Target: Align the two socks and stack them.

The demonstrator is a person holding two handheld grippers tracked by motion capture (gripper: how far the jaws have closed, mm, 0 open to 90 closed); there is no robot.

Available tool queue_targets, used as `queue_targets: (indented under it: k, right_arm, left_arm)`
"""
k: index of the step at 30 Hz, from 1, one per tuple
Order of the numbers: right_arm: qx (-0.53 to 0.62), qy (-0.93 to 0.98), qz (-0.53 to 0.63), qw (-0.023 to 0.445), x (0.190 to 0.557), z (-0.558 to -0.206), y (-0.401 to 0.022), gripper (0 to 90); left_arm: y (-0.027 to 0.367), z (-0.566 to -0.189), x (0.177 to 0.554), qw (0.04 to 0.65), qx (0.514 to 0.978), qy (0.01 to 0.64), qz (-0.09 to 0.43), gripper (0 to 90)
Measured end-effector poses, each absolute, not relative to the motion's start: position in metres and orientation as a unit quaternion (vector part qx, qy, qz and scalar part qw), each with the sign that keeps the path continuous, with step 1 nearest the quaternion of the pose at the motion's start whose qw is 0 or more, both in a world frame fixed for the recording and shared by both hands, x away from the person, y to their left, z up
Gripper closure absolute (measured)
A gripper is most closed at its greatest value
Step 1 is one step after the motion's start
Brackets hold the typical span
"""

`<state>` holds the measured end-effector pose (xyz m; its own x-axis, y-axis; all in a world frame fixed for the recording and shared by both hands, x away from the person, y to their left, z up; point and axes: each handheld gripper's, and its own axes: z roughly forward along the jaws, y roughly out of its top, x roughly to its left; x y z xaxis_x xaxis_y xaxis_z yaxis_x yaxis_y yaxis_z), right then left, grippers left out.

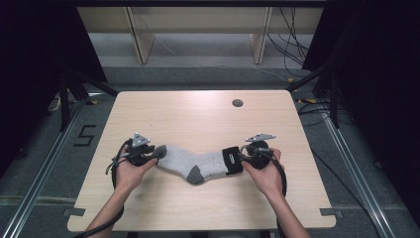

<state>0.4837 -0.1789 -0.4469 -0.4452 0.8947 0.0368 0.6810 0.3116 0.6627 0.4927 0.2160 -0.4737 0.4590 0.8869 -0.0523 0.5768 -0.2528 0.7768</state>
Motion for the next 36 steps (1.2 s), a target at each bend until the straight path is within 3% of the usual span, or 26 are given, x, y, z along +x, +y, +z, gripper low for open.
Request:
queue_targets:
  k: [3,5,11,15,24,36]
  right_arm:
    - [0.503,0.793,0.312,0.143,0.49,-0.451,-0.177,58.5]
    - [0.493,0.802,0.307,0.137,0.493,-0.455,-0.173,64.2]
    - [0.497,0.802,0.301,0.137,0.492,-0.459,-0.167,80.2]
    - [0.493,0.804,0.302,0.138,0.49,-0.453,-0.168,83.0]
    - [0.477,0.805,0.321,0.147,0.471,-0.428,-0.174,83.8]
    - [0.499,0.805,0.297,0.121,0.483,-0.456,-0.182,78.0]
  left_arm:
    - [0.223,-0.48,0.499,0.383,0.752,0.503,0.184,52.4]
    - [0.223,-0.484,0.503,0.382,0.754,0.506,0.172,54.1]
    - [0.22,-0.49,0.504,0.361,0.775,0.49,0.169,76.2]
    - [0.217,-0.482,0.502,0.362,0.777,0.482,0.181,84.3]
    - [0.213,-0.457,0.497,0.393,0.769,0.467,0.189,84.8]
    - [0.213,-0.485,0.506,0.353,0.782,0.482,0.176,79.9]
